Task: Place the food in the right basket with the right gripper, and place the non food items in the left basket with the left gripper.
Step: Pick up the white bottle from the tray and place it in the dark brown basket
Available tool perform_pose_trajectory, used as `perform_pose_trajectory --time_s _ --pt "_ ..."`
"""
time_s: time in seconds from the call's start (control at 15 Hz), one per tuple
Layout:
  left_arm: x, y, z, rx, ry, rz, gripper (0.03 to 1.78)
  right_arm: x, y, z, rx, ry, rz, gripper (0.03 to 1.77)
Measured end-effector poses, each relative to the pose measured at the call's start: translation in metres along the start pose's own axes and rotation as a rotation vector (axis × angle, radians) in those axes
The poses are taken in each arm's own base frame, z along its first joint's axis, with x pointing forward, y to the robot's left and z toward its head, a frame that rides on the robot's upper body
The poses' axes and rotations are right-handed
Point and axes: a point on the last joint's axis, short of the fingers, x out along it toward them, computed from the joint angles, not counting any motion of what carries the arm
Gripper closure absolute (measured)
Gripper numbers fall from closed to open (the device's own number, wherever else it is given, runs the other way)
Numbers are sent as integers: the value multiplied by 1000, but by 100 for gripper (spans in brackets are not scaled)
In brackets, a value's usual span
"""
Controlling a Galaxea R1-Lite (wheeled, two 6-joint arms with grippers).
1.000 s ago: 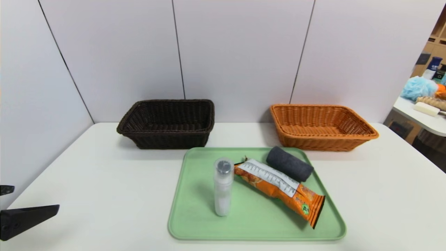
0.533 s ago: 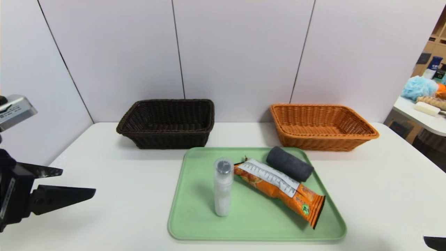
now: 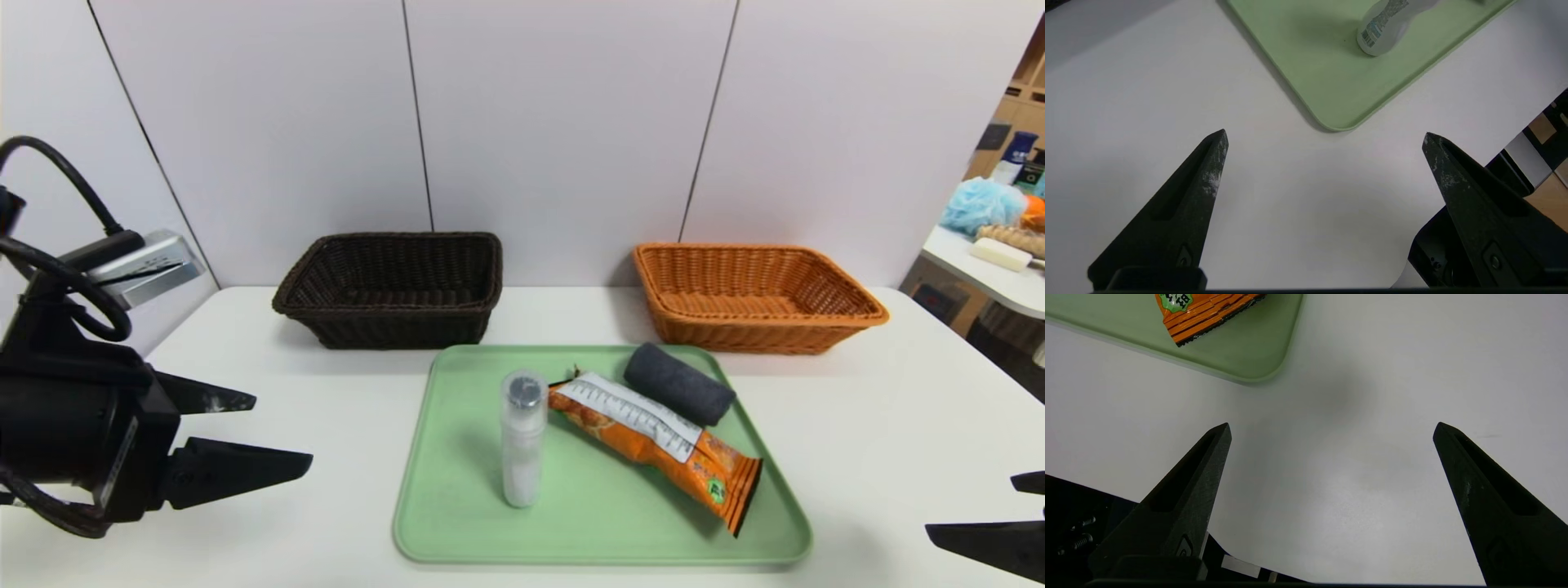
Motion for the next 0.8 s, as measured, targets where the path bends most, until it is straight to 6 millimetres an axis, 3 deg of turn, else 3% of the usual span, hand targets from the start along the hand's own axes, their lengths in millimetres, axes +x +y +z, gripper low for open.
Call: perform_pose_trajectory --time_s 0.53,0.8 --pt "61 -1 4 165 -164 -81 12 18 5 3 -43 -25 27 9" --pt "91 -2 -5 271 -245 -141 12 19 6 3 -34 -16 25 9"
